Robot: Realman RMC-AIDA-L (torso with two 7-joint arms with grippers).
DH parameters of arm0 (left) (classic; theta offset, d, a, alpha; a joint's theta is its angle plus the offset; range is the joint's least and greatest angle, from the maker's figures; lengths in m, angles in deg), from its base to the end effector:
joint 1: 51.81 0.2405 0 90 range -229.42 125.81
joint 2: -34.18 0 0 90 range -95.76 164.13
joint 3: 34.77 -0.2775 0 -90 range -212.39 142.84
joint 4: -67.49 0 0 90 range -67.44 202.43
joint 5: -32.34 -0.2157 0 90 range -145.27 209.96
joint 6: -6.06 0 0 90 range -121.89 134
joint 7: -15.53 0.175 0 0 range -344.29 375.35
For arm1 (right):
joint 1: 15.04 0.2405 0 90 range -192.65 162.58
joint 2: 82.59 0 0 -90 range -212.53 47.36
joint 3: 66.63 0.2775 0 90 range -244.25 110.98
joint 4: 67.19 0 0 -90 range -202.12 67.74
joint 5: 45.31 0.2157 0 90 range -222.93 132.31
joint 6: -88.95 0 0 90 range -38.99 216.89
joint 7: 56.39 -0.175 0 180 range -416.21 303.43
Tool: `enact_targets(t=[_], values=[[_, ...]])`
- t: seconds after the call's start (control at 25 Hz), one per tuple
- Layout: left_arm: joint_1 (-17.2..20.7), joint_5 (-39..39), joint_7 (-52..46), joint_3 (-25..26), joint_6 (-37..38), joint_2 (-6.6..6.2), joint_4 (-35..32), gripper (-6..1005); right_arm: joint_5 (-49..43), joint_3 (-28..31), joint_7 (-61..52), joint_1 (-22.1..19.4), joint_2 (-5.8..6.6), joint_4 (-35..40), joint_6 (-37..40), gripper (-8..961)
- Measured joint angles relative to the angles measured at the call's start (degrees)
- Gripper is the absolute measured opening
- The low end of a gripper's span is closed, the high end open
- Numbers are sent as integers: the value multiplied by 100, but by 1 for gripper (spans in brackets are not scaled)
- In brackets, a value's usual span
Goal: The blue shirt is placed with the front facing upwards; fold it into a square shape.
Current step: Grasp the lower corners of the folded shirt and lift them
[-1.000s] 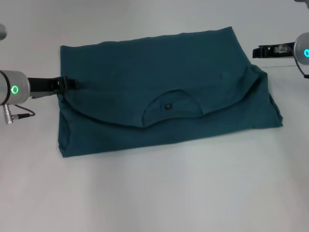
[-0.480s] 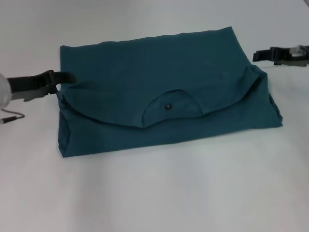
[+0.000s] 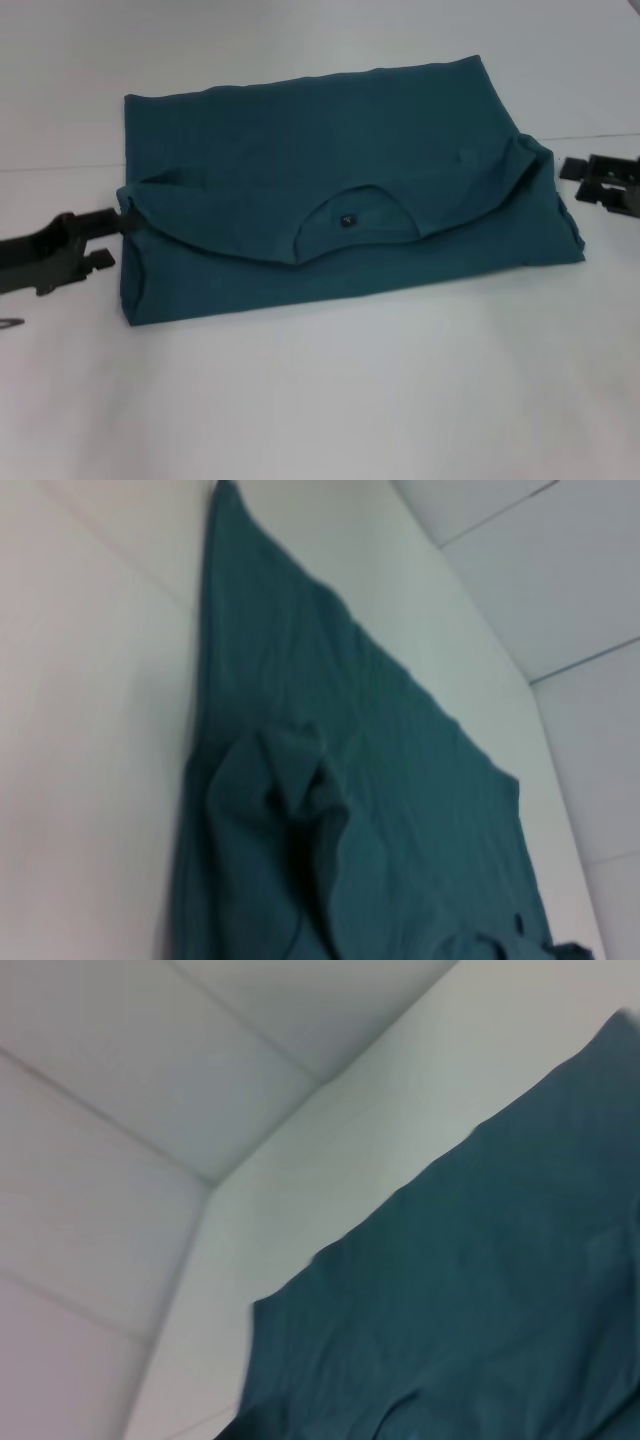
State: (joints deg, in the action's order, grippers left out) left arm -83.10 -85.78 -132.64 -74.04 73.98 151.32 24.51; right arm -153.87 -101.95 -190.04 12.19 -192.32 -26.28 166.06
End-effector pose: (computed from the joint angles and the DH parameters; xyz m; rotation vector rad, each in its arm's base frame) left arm -0.3108 0.4192 0.0093 -1.7868 -1.9372 -0.7932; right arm 0.3322 0.4012 0.0784 -1.9169 1.6933 0.9077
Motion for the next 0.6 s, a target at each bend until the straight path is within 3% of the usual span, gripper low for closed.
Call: enact_targets(t=[0.2,0.6], values=[[-10,-39,397,-36,-22,-41,373,683,-11,135,62,-131,93,-80,315,621],[-24,-63,379,-73,-324,-76,762,682,1,120,67,-93,88,-89,287,619]])
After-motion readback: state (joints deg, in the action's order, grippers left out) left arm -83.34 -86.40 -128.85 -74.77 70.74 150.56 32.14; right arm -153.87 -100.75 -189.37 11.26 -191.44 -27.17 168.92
